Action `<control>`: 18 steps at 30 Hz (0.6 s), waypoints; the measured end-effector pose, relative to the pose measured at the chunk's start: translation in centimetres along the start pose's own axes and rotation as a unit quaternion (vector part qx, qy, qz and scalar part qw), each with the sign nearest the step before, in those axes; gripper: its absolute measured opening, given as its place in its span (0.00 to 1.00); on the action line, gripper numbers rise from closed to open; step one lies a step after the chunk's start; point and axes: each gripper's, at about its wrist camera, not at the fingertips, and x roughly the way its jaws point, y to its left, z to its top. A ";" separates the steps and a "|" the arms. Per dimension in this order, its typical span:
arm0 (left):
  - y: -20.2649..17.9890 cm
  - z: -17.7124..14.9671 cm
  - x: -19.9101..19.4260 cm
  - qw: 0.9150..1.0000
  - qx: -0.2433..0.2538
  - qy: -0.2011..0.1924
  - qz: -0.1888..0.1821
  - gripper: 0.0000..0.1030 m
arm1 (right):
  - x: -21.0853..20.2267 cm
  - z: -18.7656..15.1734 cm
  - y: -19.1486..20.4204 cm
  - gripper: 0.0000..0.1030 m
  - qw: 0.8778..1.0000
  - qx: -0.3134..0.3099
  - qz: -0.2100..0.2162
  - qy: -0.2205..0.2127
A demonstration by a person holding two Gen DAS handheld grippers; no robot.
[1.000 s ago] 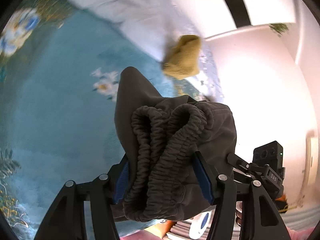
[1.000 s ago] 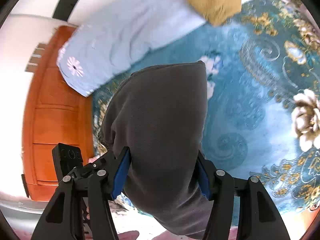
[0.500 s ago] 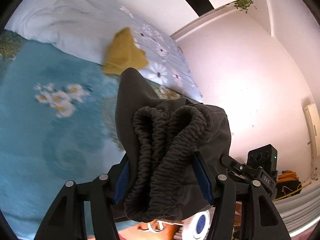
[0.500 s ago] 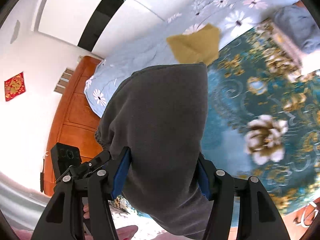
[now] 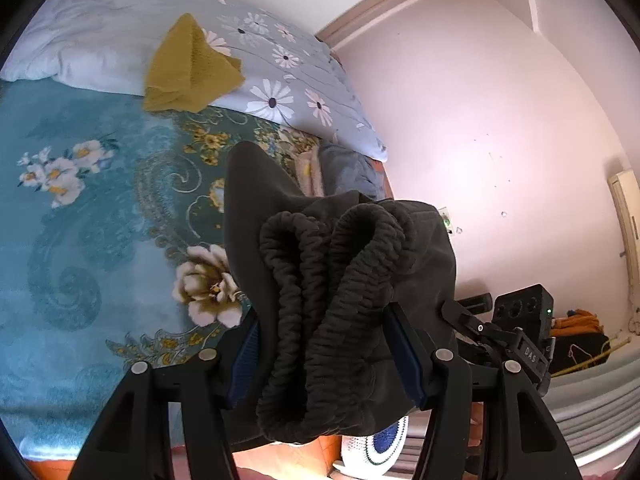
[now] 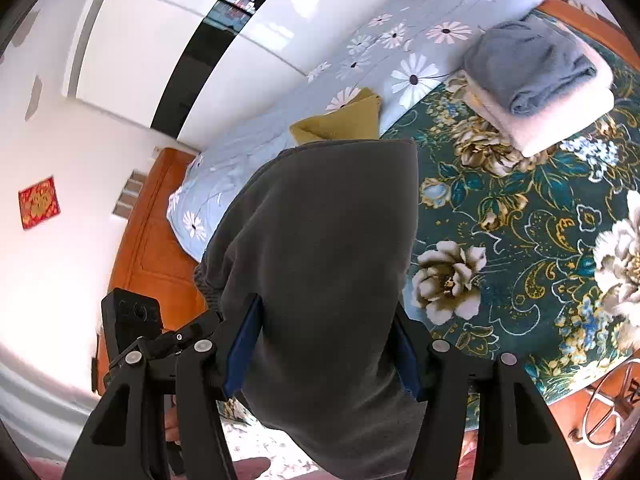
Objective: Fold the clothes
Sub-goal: 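Carry the folded sweatpants with both grippers toward the stack of folded clothes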
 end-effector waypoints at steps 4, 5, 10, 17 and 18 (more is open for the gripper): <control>-0.1 1.7 2.2 1.000 0.001 0.009 -0.028 0.60 | -0.6 0.9 -0.4 0.60 1.000 0.003 -0.019 -0.007; -0.2 2.1 2.8 0.999 0.003 0.012 -0.035 0.60 | -0.8 1.4 -0.5 0.60 1.000 0.004 -0.027 -0.006; -1.0 3.7 5.7 0.998 0.011 0.029 -0.060 0.60 | -2.2 3.0 -0.8 0.60 0.998 0.003 -0.055 -0.029; -2.4 5.1 9.9 0.997 0.013 0.053 -0.053 0.60 | -3.4 5.1 -4.1 0.60 0.997 0.035 -0.067 -0.029; -2.6 5.3 10.7 0.997 0.011 0.055 -0.049 0.60 | -3.4 5.6 -4.7 0.60 0.997 0.036 -0.067 -0.028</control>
